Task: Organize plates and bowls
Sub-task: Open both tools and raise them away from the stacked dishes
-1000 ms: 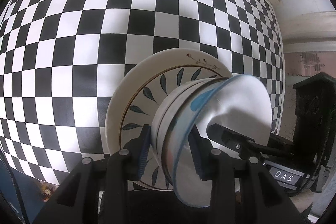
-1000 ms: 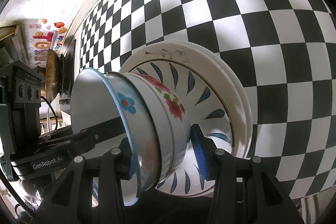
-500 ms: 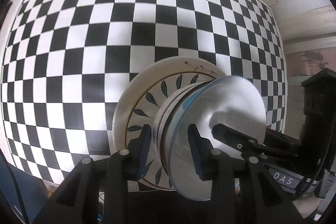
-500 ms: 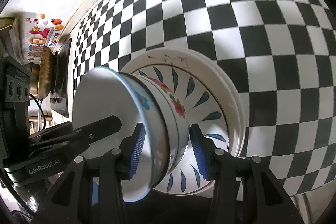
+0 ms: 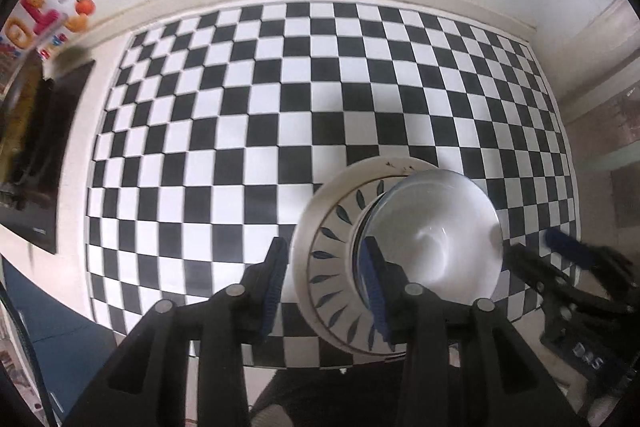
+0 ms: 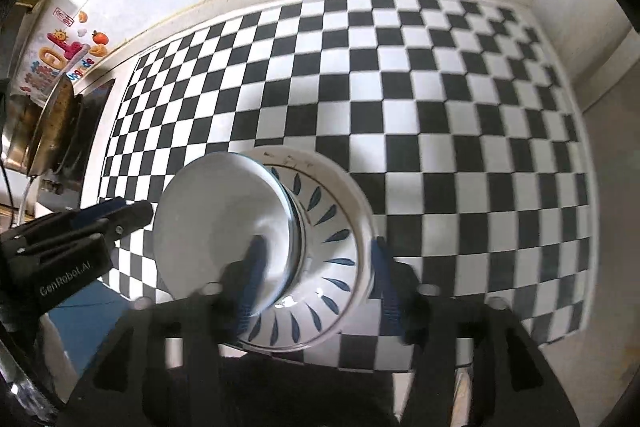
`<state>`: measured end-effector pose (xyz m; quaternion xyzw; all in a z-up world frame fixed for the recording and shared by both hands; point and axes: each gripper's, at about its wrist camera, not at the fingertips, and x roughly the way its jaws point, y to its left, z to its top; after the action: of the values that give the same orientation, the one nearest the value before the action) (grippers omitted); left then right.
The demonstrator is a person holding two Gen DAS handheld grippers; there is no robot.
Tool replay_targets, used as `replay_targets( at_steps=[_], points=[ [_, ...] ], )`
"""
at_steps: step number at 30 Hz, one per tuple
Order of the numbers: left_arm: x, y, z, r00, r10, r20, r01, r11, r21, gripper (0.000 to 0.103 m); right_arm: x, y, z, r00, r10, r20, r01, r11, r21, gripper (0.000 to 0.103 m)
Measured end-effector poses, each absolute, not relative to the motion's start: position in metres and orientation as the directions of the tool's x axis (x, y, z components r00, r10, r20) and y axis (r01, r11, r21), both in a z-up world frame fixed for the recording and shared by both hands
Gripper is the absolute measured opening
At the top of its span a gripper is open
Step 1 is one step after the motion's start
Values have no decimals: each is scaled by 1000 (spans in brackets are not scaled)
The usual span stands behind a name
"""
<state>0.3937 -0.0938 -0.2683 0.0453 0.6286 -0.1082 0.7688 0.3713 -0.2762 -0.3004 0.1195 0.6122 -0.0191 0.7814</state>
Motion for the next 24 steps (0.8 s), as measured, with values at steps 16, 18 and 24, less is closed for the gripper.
replay_targets(
  at_steps=[16,18,24],
  points=[
    [360,-74,-208,433,-144,-890,249,968,-35,97,319,-247,-225,432,-101,-896,247,969,10,103],
    [352,-73,-198,446,-152,-882,262,964,-33,97,310,-243,-212,447,-114,-887,268,963,12,103],
    [326,-59,-165,480,-184,-858,280,959,-49,97,280,-227,-171,502,-146,-852,286,958,5,103]
  ],
)
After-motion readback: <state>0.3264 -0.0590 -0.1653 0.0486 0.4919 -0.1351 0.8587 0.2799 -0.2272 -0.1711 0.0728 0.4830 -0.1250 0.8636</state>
